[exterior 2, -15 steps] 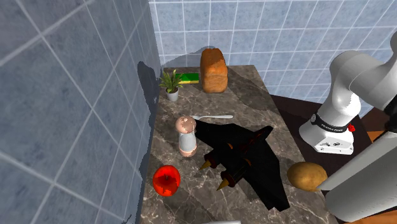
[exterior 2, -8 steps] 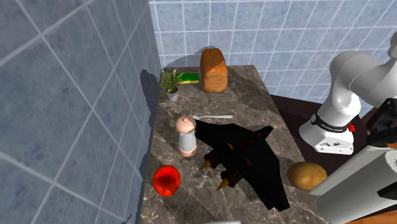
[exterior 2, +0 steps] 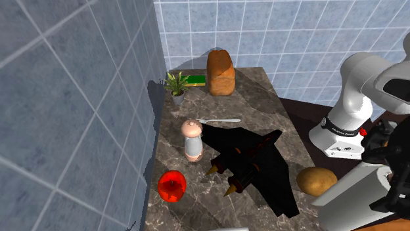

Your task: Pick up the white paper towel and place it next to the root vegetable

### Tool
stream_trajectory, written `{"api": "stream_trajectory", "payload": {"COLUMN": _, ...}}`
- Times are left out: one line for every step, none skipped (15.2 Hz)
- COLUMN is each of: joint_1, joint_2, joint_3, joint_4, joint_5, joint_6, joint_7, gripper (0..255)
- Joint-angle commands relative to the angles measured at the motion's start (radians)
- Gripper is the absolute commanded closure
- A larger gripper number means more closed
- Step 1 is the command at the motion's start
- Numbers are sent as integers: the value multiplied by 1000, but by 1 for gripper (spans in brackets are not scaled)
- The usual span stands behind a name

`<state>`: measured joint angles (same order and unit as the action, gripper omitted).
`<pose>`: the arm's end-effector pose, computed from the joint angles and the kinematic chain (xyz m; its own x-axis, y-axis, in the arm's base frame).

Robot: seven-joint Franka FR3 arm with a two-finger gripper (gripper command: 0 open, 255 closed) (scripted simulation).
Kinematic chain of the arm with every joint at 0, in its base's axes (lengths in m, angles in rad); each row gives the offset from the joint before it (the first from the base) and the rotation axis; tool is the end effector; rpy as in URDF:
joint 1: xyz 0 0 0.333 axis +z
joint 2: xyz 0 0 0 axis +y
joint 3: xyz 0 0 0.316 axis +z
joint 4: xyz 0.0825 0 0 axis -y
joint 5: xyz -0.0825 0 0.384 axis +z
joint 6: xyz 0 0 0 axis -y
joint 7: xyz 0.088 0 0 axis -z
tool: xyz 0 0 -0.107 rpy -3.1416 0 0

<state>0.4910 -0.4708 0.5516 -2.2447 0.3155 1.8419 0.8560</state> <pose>0.1763 0.4007 0.5206 0.9976 0.0556 -0.0402 0.0535 -0.9972 -0.0527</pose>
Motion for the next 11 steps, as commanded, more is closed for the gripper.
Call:
{"api": "stream_trajectory", "payload": {"joint_1": 0, "joint_2": 7, "joint_3": 7, "joint_4": -21, "joint_5": 2, "joint_6": 29, "joint_7": -1, "gripper": 255}}
{"api": "stream_trajectory", "payload": {"joint_1": 1, "joint_2": 9, "joint_3": 10, "joint_4": -33, "joint_5": 4, "joint_6": 42, "joint_7": -1, "gripper": 255}}
{"api": "stream_trajectory", "payload": {"joint_1": 1, "joint_2": 11, "joint_3": 13, "joint_4": -45, "joint_5": 5, "joint_6": 56, "joint_7": -2, "gripper": 255}}
{"api": "stream_trajectory", "payload": {"joint_1": 2, "joint_2": 13, "joint_3": 17, "joint_4": -56, "joint_5": 7, "joint_6": 70, "joint_7": -3, "gripper": 255}}
{"api": "stream_trajectory", "payload": {"joint_1": 2, "joint_2": 16, "joint_3": 20, "joint_4": -67, "joint_5": 8, "joint_6": 84, "joint_7": -4, "gripper": 255}}
{"api": "stream_trajectory", "payload": {"joint_1": 3, "joint_2": 19, "joint_3": 23, "joint_4": -78, "joint_5": 10, "joint_6": 98, "joint_7": -5, "gripper": 255}}
{"api": "stream_trajectory", "payload": {"joint_1": 3, "joint_2": 22, "joint_3": 26, "joint_4": -89, "joint_5": 11, "joint_6": 112, "joint_7": -5, "gripper": 255}}
{"api": "stream_trajectory", "payload": {"joint_1": 3, "joint_2": 26, "joint_3": 30, "joint_4": -100, "joint_5": 12, "joint_6": 126, "joint_7": -6, "gripper": 255}}
{"api": "stream_trajectory", "payload": {"joint_1": 3, "joint_2": 29, "joint_3": 33, "joint_4": -110, "joint_5": 13, "joint_6": 140, "joint_7": -6, "gripper": 255}}
{"api": "stream_trajectory", "payload": {"joint_1": 3, "joint_2": 34, "joint_3": 37, "joint_4": -120, "joint_5": 15, "joint_6": 154, "joint_7": -7, "gripper": 255}}
{"api": "stream_trajectory", "payload": {"joint_1": 4, "joint_2": 38, "joint_3": 40, "joint_4": -130, "joint_5": 16, "joint_6": 169, "joint_7": -7, "gripper": 255}}
